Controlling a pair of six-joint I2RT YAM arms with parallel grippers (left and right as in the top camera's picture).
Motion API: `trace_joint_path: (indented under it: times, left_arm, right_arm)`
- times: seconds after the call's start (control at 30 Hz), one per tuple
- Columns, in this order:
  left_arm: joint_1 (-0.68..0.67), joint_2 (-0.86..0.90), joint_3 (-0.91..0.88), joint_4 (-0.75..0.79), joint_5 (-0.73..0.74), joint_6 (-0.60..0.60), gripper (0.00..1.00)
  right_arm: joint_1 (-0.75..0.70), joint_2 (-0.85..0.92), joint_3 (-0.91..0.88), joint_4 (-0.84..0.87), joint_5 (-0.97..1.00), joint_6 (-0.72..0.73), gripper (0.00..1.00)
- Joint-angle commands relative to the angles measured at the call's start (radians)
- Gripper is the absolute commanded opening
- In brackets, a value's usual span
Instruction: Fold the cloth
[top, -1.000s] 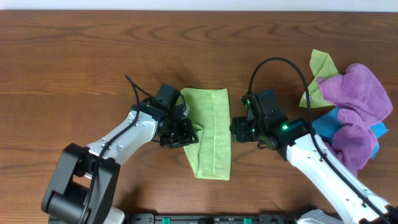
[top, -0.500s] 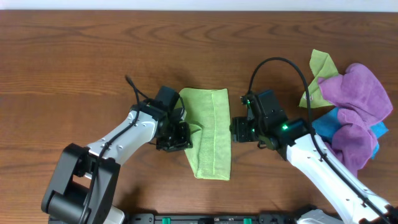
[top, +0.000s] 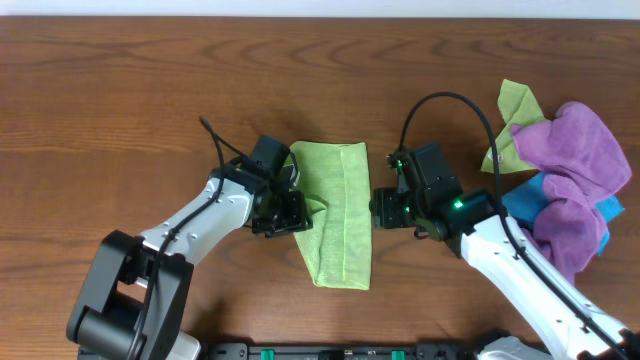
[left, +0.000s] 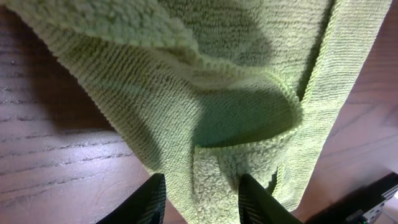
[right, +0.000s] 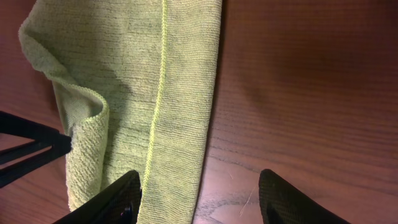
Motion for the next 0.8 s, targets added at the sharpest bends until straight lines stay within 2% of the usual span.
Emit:
trace_joint_path:
  times: [0.0, 0.57, 0.77]
  left_arm:
    - [-0.001, -0.006, -0.004, 0.012, 0.002, -0.020, 0.40]
    - [-0.046, 0.019, -0.004, 0.063, -0.006, -0.061, 0.38]
    - [-0.046, 0.032, -0.004, 0.082, 0.027, -0.068, 0.31]
  right_arm:
    - [-0.006, -0.012, 0.019, 0.000, -0.004, -0.013, 0.61]
    - [-0.006, -0.012, 0.019, 0.000, -0.004, -0.013, 0.61]
    - [-0.006, -0.012, 0.019, 0.000, -0.004, -0.013, 0.61]
